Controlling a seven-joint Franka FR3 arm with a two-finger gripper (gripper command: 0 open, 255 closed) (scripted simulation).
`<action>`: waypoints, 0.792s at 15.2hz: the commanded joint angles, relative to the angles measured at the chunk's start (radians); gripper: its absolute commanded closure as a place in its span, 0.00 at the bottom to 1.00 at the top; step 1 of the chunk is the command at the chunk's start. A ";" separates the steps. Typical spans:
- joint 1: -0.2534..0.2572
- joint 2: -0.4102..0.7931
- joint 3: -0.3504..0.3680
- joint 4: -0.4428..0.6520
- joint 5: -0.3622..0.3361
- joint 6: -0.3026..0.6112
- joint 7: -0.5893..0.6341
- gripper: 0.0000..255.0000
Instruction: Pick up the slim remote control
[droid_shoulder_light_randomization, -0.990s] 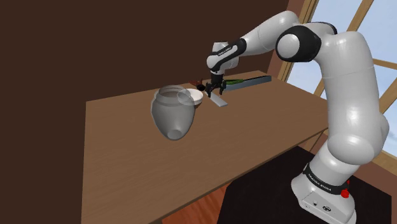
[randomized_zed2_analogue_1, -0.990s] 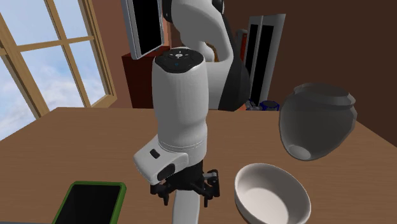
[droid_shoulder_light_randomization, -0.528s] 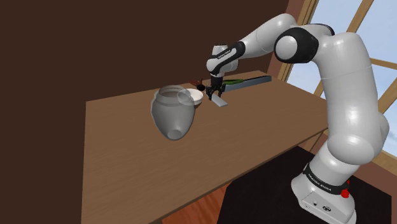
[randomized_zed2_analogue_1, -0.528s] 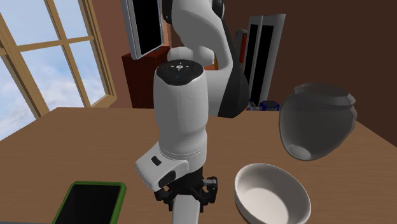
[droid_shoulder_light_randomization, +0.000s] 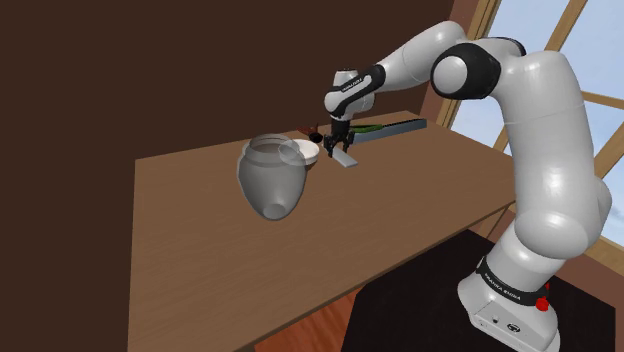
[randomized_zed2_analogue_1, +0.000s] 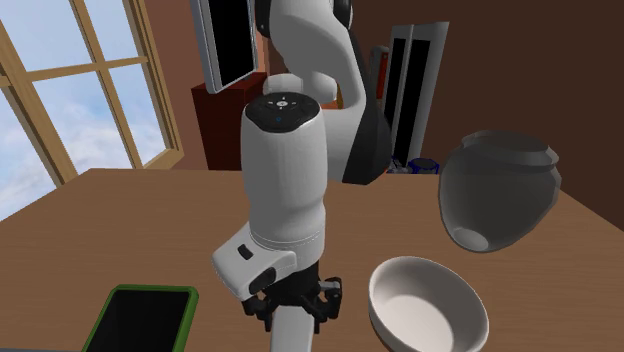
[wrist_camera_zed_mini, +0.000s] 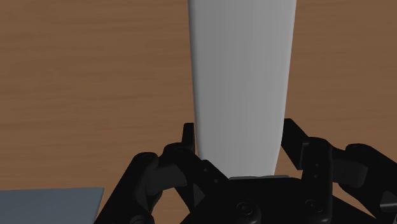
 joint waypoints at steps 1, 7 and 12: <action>0.001 -0.010 -0.001 0.003 -0.002 -0.014 0.001 1.00; 0.003 -0.052 -0.005 0.021 -0.007 -0.074 0.004 1.00; 0.004 -0.082 -0.008 0.044 -0.012 -0.126 0.007 1.00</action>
